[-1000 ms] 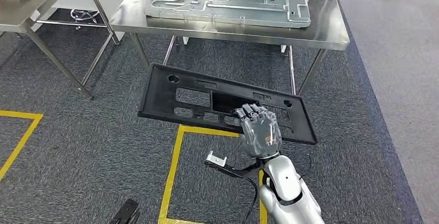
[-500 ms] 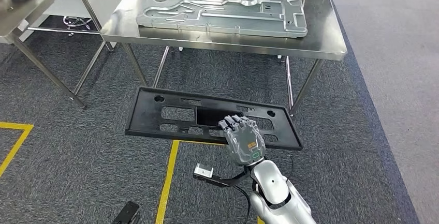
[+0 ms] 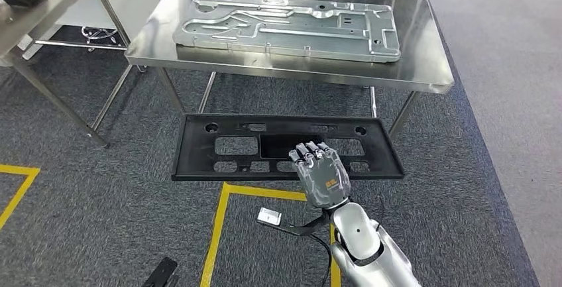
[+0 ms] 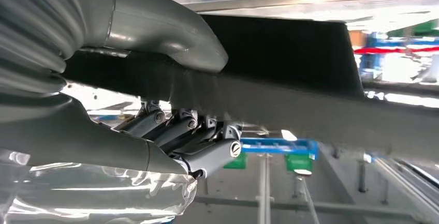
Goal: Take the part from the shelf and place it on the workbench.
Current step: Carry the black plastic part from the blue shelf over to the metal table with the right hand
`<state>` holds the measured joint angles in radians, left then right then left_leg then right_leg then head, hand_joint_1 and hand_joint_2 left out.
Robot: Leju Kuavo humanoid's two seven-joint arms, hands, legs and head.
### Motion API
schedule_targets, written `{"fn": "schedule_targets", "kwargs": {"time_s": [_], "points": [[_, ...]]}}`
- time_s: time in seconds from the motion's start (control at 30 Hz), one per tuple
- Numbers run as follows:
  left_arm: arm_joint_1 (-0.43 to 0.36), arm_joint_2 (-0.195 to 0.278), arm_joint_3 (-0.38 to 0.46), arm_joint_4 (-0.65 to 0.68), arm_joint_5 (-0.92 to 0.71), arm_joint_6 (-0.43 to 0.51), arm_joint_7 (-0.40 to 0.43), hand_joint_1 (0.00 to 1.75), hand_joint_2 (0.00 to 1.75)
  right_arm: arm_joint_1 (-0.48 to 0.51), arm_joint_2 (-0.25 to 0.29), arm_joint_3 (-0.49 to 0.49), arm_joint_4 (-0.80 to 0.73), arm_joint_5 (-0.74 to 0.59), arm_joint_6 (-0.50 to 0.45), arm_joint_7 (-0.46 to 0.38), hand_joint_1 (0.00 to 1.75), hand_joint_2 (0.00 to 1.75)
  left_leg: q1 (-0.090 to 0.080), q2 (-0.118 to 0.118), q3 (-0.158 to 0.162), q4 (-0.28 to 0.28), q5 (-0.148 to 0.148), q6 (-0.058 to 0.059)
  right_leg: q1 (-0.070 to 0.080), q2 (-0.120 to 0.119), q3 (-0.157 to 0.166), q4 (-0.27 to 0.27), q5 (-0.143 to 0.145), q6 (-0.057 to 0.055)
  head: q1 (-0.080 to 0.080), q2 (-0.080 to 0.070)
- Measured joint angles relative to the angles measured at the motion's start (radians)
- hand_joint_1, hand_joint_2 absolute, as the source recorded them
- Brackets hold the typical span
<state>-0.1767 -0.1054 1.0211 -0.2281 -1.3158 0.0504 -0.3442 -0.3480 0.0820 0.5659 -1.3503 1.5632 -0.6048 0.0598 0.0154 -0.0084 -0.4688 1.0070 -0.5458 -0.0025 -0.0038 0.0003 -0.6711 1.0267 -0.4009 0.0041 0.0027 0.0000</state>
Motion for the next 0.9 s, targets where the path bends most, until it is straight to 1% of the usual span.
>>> {"fn": "schedule_targets", "kwargs": {"time_s": [0.03, 0.07, 0.1, 0.13, 0.17, 0.2, 0.23, 0.27, 0.3, 0.33, 0.37, 0.4, 0.43, 0.47, 0.5, 0.53, 0.57, 0.6, 0.63, 0.67, 0.7, 0.73, 0.77, 0.8, 0.83, 0.87, 0.9], "points": [[-0.001, 0.0, 0.0, 0.0, 0.0, 0.0, 0.001, 0.0, 0.0, -0.007, -0.01, 0.005, -0.006, 0.003, 0.002, 0.014, 1.75, 1.75, 0.001, 0.001, 0.003, 0.009, 0.002, -0.005, -0.002, 0.002, 0.011, -0.005, -0.001, -0.007, -0.001, 0.0], [-0.001, 0.001, 0.0, 0.0, 0.0, 0.001, 0.0, 0.0, 0.0, -0.013, -0.018, 0.009, -0.011, 0.004, 0.004, 0.024, 1.75, 1.75, 0.002, 0.003, 0.001, 0.033, 0.008, -0.008, -0.003, 0.004, 0.025, -0.011, -0.007, -0.014, -0.001, 0.0], [-0.002, 0.001, -0.001, 0.0, 0.0, 0.001, 0.0, 0.0, 0.0, -0.022, -0.024, 0.011, -0.016, 0.004, 0.004, 0.032, 1.75, 1.75, 0.003, 0.003, -0.015, 0.074, 0.009, -0.011, -0.004, 0.004, 0.04, -0.015, -0.014, -0.022, -0.003, 0.0], [-0.003, 0.001, -0.001, 0.0, 0.0, 0.001, 0.0, 0.0, 0.0, -0.03, -0.03, 0.017, -0.019, 0.005, 0.006, 0.043, 1.75, 1.75, 0.005, 0.004, -0.045, 0.13, 0.0, -0.013, -0.004, 0.005, 0.054, -0.018, -0.022, -0.028, -0.005, 0.0], [-0.003, 0.001, -0.001, 0.0, 0.0, 0.001, 0.0, 0.0, 0.0, -0.041, -0.039, 0.027, -0.022, 0.005, 0.008, 0.064, 1.75, 1.75, 0.005, 0.004, -0.085, 0.192, -0.021, -0.015, -0.003, 0.007, 0.065, -0.018, -0.032, -0.032, -0.008, 0.0], [-0.002, 0.001, -0.001, 0.0, 0.0, 0.001, 0.001, 0.0, 0.0, -0.055, -0.053, 0.044, -0.022, 0.005, 0.013, 0.089, 1.75, 1.75, 0.006, 0.004, -0.127, 0.245, -0.05, -0.017, -0.002, 0.008, 0.075, -0.018, -0.042, -0.034, -0.01, 0.0], [-0.001, 0.001, -0.001, 0.0, 0.0, 0.0, 0.002, 0.0, 0.0, -0.07, -0.071, 0.066, -0.022, 0.005, 0.02, 0.12, 1.75, 1.75, 0.006, 0.004, -0.163, 0.275, -0.078, -0.019, -0.001, 0.01, 0.086, -0.018, -0.052, -0.035, -0.01, 0.0], [0.0, 0.001, -0.002, 0.0, 0.0, 0.0, 0.004, 0.0, 0.0, -0.087, -0.091, 0.092, -0.022, 0.005, 0.029, 0.152, 1.75, 1.75, 0.006, 0.004, -0.188, 0.277, -0.093, -0.018, 0.0, 0.011, 0.099, -0.018, -0.063, -0.034, -0.01, 0.0], [0.001, 0.001, -0.003, 0.0, -0.001, -0.001, 0.005, 0.0, 0.0, -0.108, -0.112, 0.122, -0.021, 0.005, 0.038, 0.182, 1.75, 1.75, 0.006, 0.004, -0.198, 0.251, -0.083, -0.018, 0.001, 0.012, 0.113, -0.017, -0.074, -0.033, -0.01, 0.0], [0.002, 0.001, -0.004, 0.0, -0.002, -0.001, 0.007, 0.0, 0.0, -0.132, -0.132, 0.154, -0.019, 0.005, 0.048, 0.205, 1.75, 1.75, 0.005, 0.004, -0.198, 0.2, -0.045, -0.016, 0.001, 0.012, 0.129, -0.017, -0.086, -0.031, -0.01, 0.0], [0.003, 0.001, -0.005, 0.0, -0.003, -0.002, 0.008, 0.0, 0.0, -0.156, -0.151, 0.184, -0.017, 0.005, 0.057, 0.22, 1.75, 1.75, 0.004, 0.005, -0.193, 0.136, 0.019, -0.012, 0.002, 0.013, 0.142, -0.017, -0.099, -0.029, -0.011, 0.0], [0.003, 0.001, -0.007, 0.001, -0.003, -0.003, 0.009, 0.0, 0.0, -0.179, -0.168, 0.214, -0.015, 0.005, 0.066, 0.225, 1.75, 1.75, 0.002, 0.006, -0.187, 0.084, 0.072, -0.008, 0.002, 0.015, 0.154, -0.016, -0.11, -0.025, -0.011, 0.0], [0.004, 0.001, -0.008, 0.001, -0.003, -0.004, 0.01, 0.0, 0.0, -0.201, -0.183, 0.241, -0.012, 0.005, 0.074, 0.222, 1.75, 1.75, -0.002, 0.006, -0.181, 0.05, 0.111, -0.003, 0.003, 0.017, 0.162, -0.016, -0.119, -0.019, -0.011, 0.0], [0.004, 0.002, -0.01, 0.001, -0.004, -0.005, 0.011, 0.0, 0.0, -0.218, -0.195, 0.264, -0.01, 0.005, 0.082, 0.212, 1.75, 1.75, -0.005, 0.006, -0.178, 0.034, 0.132, 0.004, 0.003, 0.018, 0.167, -0.014, -0.125, -0.012, -0.011, 0.0], [0.004, 0.002, -0.013, 0.001, -0.004, -0.007, 0.013, 0.0, 0.0, -0.232, -0.206, 0.283, -0.008, 0.005, 0.088, 0.199, 1.75, 1.75, -0.007, 0.005, -0.173, 0.033, 0.126, 0.01, 0.004, 0.019, 0.171, -0.011, -0.127, -0.004, -0.011, 0.0], [0.003, 0.002, -0.017, 0.001, -0.004, -0.008, 0.014, 0.0, 0.0, -0.243, -0.215, 0.296, -0.005, 0.005, 0.093, 0.183, 1.75, 1.75, -0.006, 0.003, -0.164, 0.028, 0.126, 0.016, 0.004, 0.018, 0.172, -0.005, -0.127, 0.002, -0.012, 0.0], [0.002, 0.001, -0.02, 0.001, -0.004, -0.008, 0.015, 0.0, 0.0, -0.253, -0.222, 0.307, -0.002, 0.005, 0.097, 0.166, 1.75, 1.75, -0.004, 0.002, -0.154, 0.022, 0.126, 0.023, 0.003, 0.016, 0.168, 0.012, -0.124, 0.008, -0.01, 0.0], [0.0, 0.001, -0.023, 0.001, -0.003, -0.009, 0.016, 0.0, 0.0, -0.265, -0.228, 0.314, 0.002, 0.005, 0.1, 0.151, 1.75, 1.75, -0.003, 0.001, -0.143, 0.017, 0.122, 0.028, 0.002, 0.014, 0.153, 0.042, -0.125, 0.013, -0.008, 0.0], [-0.002, 0.001, -0.024, 0.001, -0.003, -0.009, 0.016, 0.0, 0.0, -0.275, -0.233, 0.321, 0.008, 0.005, 0.102, 0.137, 1.75, 1.75, -0.001, 0.0, -0.132, 0.012, 0.118, 0.033, 0.0, 0.012, 0.125, 0.089, -0.132, 0.017, -0.006, 0.0], [-0.002, 0.001, -0.025, 0.001, -0.003, -0.01, 0.017, 0.0, 0.0, -0.284, -0.237, 0.325, 0.014, 0.005, 0.105, 0.121, 1.75, 1.75, -0.001, 0.0, -0.124, 0.009, 0.112, 0.036, -0.002, 0.011, 0.086, 0.145, -0.146, 0.021, -0.003, 0.0], [-0.002, 0.001, -0.026, 0.001, -0.003, -0.01, 0.017, 0.0, 0.0, -0.29, -0.239, 0.329, 0.022, 0.005, 0.11, 0.103, 1.75, 1.75, -0.001, 0.0, -0.115, 0.007, 0.105, 0.038, -0.005, 0.01, 0.041, 0.201, -0.168, 0.025, -0.002, 0.0], [-0.002, 0.001, -0.026, 0.001, -0.004, -0.011, 0.018, 0.0, 0.0, -0.293, -0.24, 0.332, 0.033, 0.005, 0.116, 0.08, 1.75, 1.75, -0.001, -0.001, -0.106, 0.006, 0.097, 0.038, -0.007, 0.01, 0.001, 0.24, -0.187, 0.028, -0.002, 0.0], [-0.002, 0.001, -0.028, 0.001, -0.004, -0.013, 0.019, 0.0, 0.0, -0.293, -0.24, 0.335, 0.046, 0.005, 0.122, 0.055, 1.75, 1.75, 0.0, -0.002, -0.094, 0.006, 0.087, 0.038, -0.01, 0.008, -0.027, 0.255, -0.195, 0.032, -0.002, 0.0], [-0.002, 0.001, -0.029, 0.001, -0.004, -0.015, 0.019, 0.0, 0.0, -0.293, -0.24, 0.339, 0.06, 0.005, 0.128, 0.03, 1.75, 1.75, 0.0, -0.004, -0.08, 0.006, 0.076, 0.037, -0.012, 0.007, -0.04, 0.239, -0.185, 0.035, -0.002, 0.0], [-0.002, 0.001, -0.032, 0.001, -0.005, -0.016, 0.02, 0.0, 0.0, -0.294, -0.24, 0.343, 0.077, 0.005, 0.132, 0.008, 1.75, 1.75, 0.001, -0.006, -0.065, 0.006, 0.065, 0.034, -0.014, 0.005, -0.038, 0.193, -0.151, 0.036, -0.002, 0.0], [-0.002, 0.0, -0.035, 0.001, -0.006, -0.018, 0.02, 0.0, 0.0, -0.296, -0.239, 0.346, 0.093, 0.005, 0.135, -0.012, 1.75, 1.75, 0.002, -0.008, -0.052, 0.005, 0.053, 0.03, -0.015, 0.003, -0.026, 0.128, -0.095, 0.036, -0.001, 0.0], [-0.003, -0.001, -0.038, 0.001, -0.007, -0.019, 0.021, 0.0, 0.0, -0.298, -0.238, 0.349, 0.11, 0.005, 0.138, -0.028, 1.75, 1.75, 0.002, -0.009, -0.039, 0.006, 0.042, 0.024, -0.013, 0.001, -0.014, 0.069, -0.047, 0.033, -0.001, 0.0]]}}
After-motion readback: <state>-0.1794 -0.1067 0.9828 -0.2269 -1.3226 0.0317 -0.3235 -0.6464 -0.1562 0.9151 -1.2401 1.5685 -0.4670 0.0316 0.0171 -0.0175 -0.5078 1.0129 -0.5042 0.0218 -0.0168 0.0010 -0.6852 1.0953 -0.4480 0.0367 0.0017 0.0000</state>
